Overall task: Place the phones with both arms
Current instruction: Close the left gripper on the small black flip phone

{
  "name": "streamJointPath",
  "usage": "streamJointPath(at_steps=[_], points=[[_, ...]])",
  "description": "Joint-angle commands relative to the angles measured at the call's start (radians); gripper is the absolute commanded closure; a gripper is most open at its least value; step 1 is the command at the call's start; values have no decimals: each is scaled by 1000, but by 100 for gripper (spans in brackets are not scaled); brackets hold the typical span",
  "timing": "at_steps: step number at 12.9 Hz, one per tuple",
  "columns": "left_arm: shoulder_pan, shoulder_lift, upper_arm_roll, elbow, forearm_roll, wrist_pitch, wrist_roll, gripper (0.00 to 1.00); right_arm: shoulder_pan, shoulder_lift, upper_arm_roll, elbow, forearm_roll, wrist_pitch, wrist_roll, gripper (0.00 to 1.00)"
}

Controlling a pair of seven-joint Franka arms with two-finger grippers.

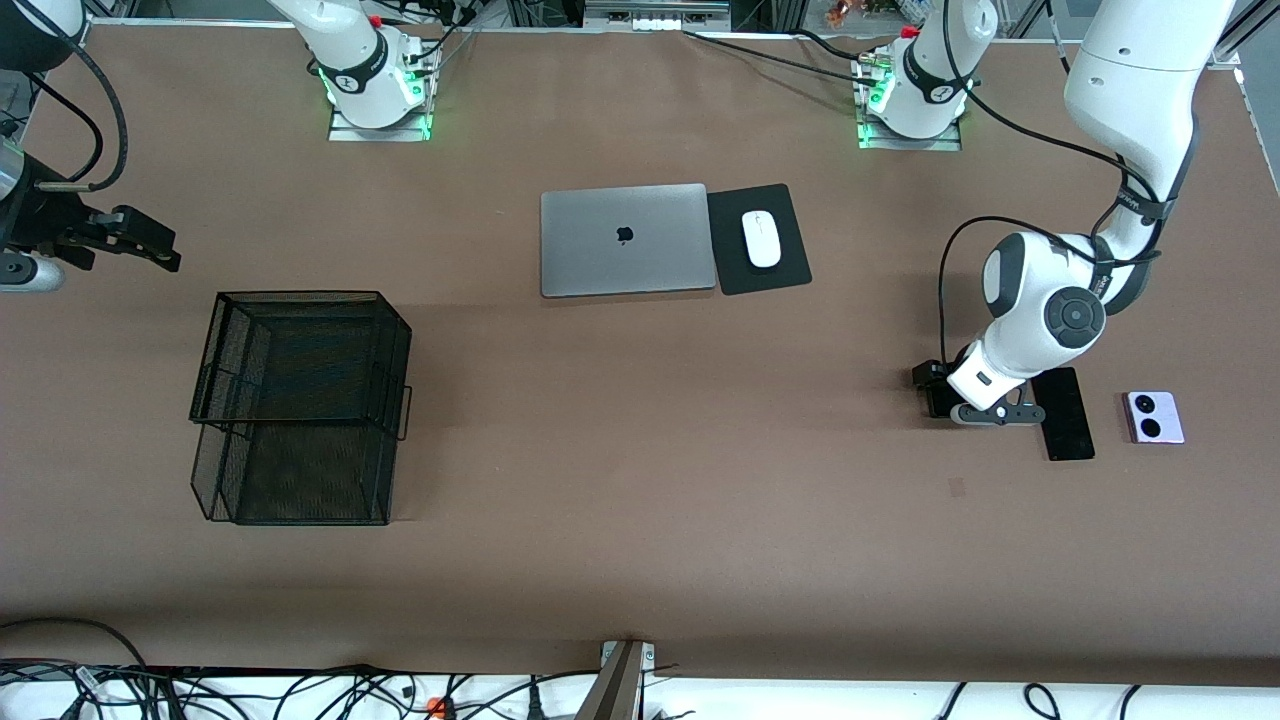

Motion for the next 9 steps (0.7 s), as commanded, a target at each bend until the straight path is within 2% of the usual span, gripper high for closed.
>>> streamJointPath(at_steps=[1, 3, 4, 5, 7, 9], points=[[4, 11, 1, 6, 10, 13, -11, 0, -3, 2, 4, 8, 19, -2, -8, 0], [7, 17, 0, 5, 4, 15, -11, 0, 1, 2, 4, 8, 19, -1, -8, 0], [5, 16, 0, 5, 4, 15, -12, 38, 1, 2, 4, 8, 19, -1, -8, 0], [7, 17, 0, 6, 4, 15, -9, 54, 1, 2, 4, 8, 19, -1, -8, 0], [16, 8, -3, 11, 4, 5, -9, 62, 1, 2, 4, 8, 19, -1, -8, 0], [7, -21, -5, 32, 4, -30, -12, 62, 0, 2, 4, 8, 19, -1, -8, 0]])
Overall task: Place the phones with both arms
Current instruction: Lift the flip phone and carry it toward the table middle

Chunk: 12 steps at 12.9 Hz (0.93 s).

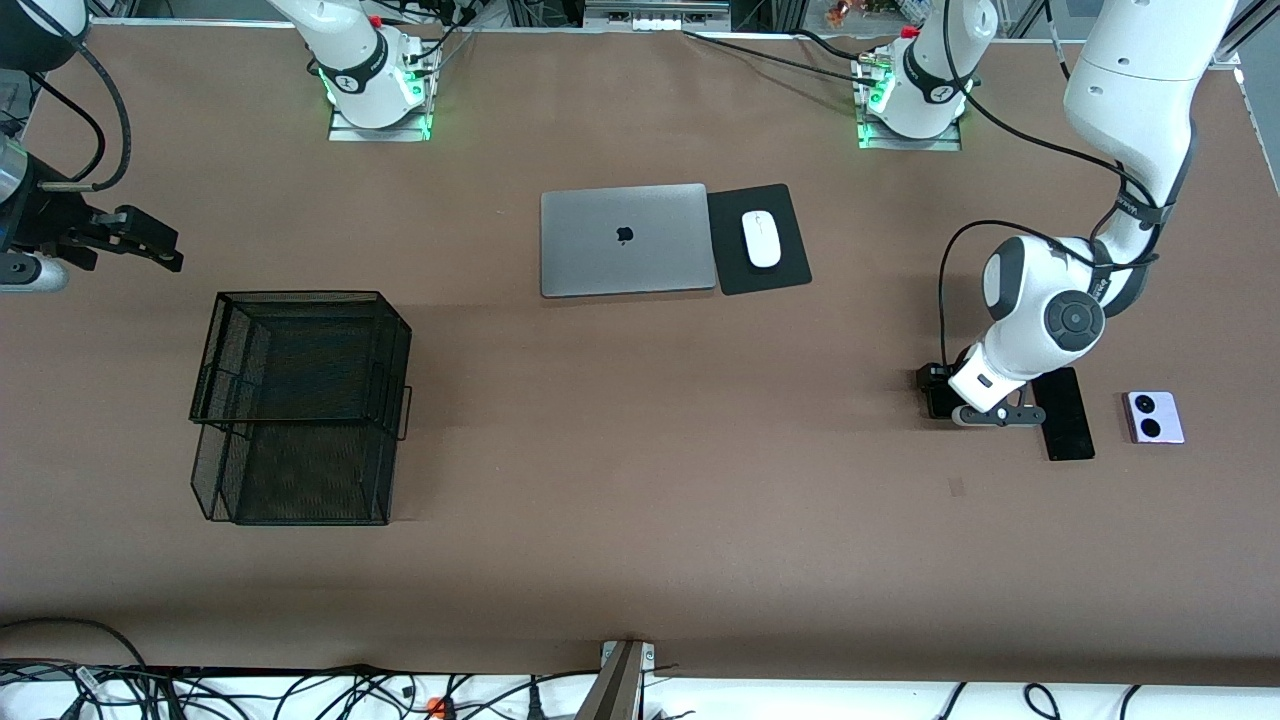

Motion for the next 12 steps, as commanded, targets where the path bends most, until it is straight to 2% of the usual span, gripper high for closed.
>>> streamJointPath(at_steps=[1, 4, 5, 7, 9, 12], points=[[-4, -50, -14, 66, 5, -119, -11, 63, -3, 2, 2, 8, 19, -1, -8, 0], [-12, -52, -79, 326, 0, -516, -15, 63, -3, 2, 2, 8, 19, -1, -8, 0], [-12, -51, -106, 392, 0, -596, -31, 62, -3, 2, 2, 8, 19, -1, -8, 0], [-18, -47, -136, 488, 0, -681, -48, 61, -3, 2, 2, 8, 19, -1, -8, 0], [-58, -47, -177, 533, -1, -707, -49, 61, -3, 2, 2, 8, 19, -4, -8, 0], [-216, 6, -188, 563, -15, -692, -171, 59, -3, 0, 0, 8, 18, -2, -9, 0]])
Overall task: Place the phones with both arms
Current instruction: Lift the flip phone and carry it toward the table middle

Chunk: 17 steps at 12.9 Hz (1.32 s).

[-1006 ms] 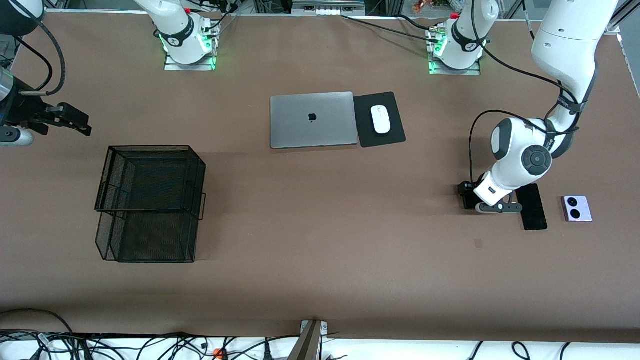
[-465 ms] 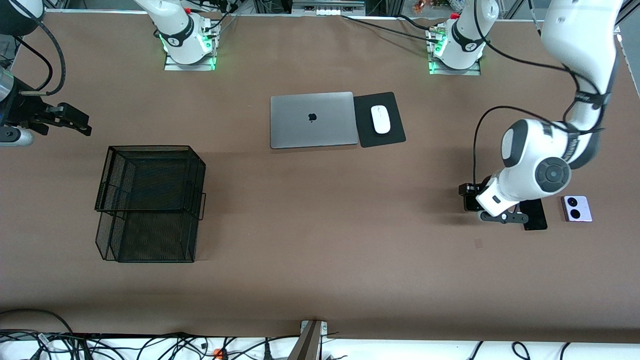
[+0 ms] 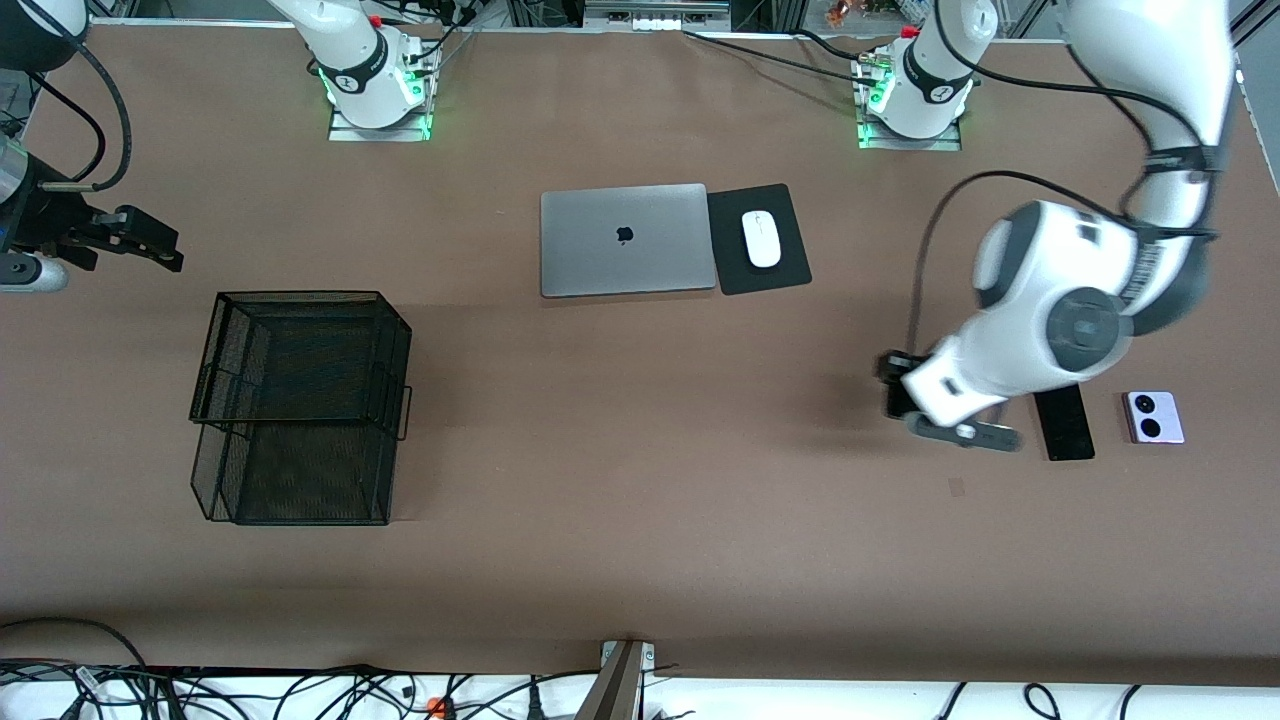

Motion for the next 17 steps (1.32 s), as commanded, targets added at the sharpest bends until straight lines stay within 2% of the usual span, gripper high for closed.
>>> streamJointPath(at_steps=[1, 3, 7, 8, 9, 11, 12, 13, 16, 17], points=[[-171, 113, 7, 126, -13, -9, -190, 59, -3, 0, 0, 8, 16, -4, -9, 0], [-270, 234, 7, 229, -13, 20, -361, 56, -3, 0, 0, 8, 16, -2, -9, 0], [-396, 377, 7, 234, -10, 301, -547, 53, -3, 0, 0, 8, 14, -4, -9, 0], [-416, 405, 7, 234, -4, 356, -553, 46, -3, 0, 0, 8, 14, -4, -9, 0], [-434, 425, 7, 234, -7, 411, -555, 44, -3, 0, 0, 8, 14, -2, -9, 0], [-445, 439, 9, 231, -1, 459, -555, 40, -3, -1, 0, 8, 16, -2, -9, 0], [-445, 442, 9, 231, -2, 459, -555, 27, -3, -1, 0, 8, 16, -2, -9, 0], [-445, 440, 7, 226, 2, 459, -555, 0, -3, -1, 0, 8, 16, -5, -9, 0], [-427, 415, 9, 226, 2, 446, -552, 0, -3, -1, 0, 8, 18, -4, -8, 0], [-417, 375, 15, 220, 2, 389, -553, 0, -3, 0, 0, 8, 15, -1, -9, 0]])
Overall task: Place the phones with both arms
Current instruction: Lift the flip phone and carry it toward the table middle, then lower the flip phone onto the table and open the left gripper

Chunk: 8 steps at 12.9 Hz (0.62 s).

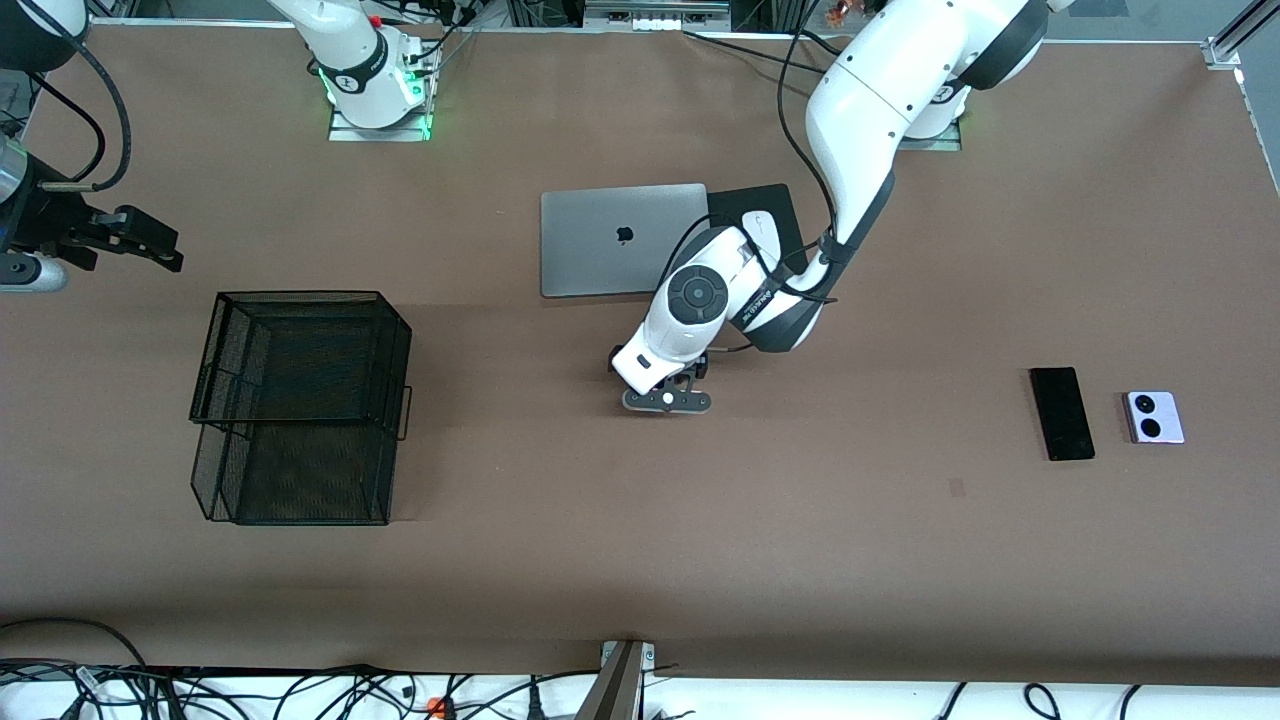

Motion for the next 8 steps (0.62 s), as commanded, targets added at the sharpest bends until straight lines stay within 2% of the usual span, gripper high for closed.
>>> streamJointPath(at_steps=[1, 5, 8], points=[[31, -99, 16, 8, 9, -165, -5, 0, -1, 2, 0, 8, 13, 1, -8, 0], [130, -254, 21, 11, 10, -429, 6, 0, 83, 41, 2, 10, 5, 51, 18, 0], [266, -391, 19, 18, 12, -610, 8, 0, 219, 97, 2, 18, 14, 91, 251, 0]])
